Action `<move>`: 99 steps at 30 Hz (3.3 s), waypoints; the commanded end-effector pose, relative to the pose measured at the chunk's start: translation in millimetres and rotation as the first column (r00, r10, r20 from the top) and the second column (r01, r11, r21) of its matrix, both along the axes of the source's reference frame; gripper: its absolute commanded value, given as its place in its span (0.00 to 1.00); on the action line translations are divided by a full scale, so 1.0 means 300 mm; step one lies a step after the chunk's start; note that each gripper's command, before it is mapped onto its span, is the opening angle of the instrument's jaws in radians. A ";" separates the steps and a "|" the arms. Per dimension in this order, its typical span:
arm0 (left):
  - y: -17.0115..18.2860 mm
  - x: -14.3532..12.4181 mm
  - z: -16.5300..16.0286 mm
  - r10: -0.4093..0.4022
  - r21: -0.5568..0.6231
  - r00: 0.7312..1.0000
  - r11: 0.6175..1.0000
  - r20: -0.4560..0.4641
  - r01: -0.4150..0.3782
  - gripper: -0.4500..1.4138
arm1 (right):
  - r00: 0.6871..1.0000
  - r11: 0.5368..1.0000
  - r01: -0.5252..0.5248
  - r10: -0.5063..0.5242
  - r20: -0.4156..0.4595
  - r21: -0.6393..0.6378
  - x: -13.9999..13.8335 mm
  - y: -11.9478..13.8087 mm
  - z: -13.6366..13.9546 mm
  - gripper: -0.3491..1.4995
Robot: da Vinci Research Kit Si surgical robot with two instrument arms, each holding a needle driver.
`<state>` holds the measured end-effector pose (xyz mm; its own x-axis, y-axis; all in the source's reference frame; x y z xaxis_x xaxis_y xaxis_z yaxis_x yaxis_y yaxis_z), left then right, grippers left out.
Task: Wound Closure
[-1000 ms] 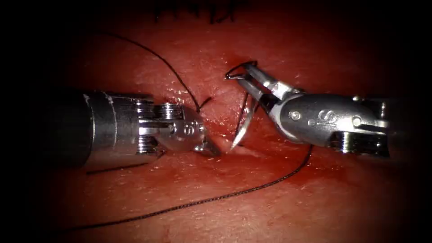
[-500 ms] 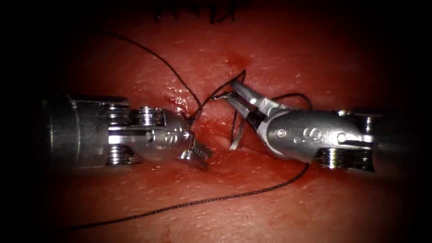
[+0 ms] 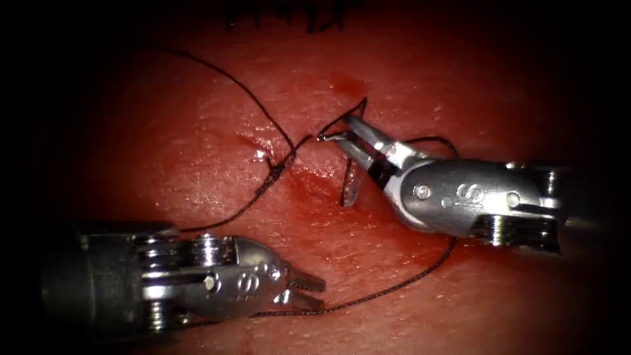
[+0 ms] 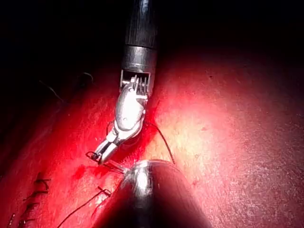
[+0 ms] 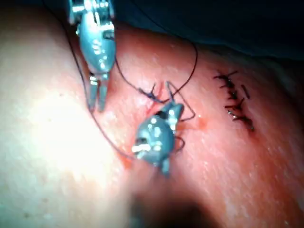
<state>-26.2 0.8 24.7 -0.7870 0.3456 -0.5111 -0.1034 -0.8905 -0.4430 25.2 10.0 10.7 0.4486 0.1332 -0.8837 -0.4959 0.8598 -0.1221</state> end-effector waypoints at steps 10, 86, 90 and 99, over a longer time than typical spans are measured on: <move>0.001 0.0029 0.001 0.002 -0.010 1.000 1.000 0.012 -0.002 0.15 | 0.992 0.987 -0.064 0.079 -0.102 0.144 0.0021 -0.0007 0.0018 0.00; 0.002 0.0109 0.015 -0.052 -0.062 0.998 0.997 0.045 0.055 0.03 | 0.914 0.777 0.035 0.229 -0.335 0.628 -0.0013 0.0010 0.0054 0.00; 0.002 0.0120 0.015 -0.050 -0.062 0.998 0.997 0.046 0.052 0.03 | 0.892 0.720 0.082 0.254 -0.373 0.689 -0.0003 0.0002 0.0062 0.00; 0.002 0.0125 0.015 -0.049 -0.062 0.998 0.997 0.047 0.052 0.03 | 0.827 0.645 0.134 0.346 -0.444 0.753 -0.0005 0.0006 0.0067 0.00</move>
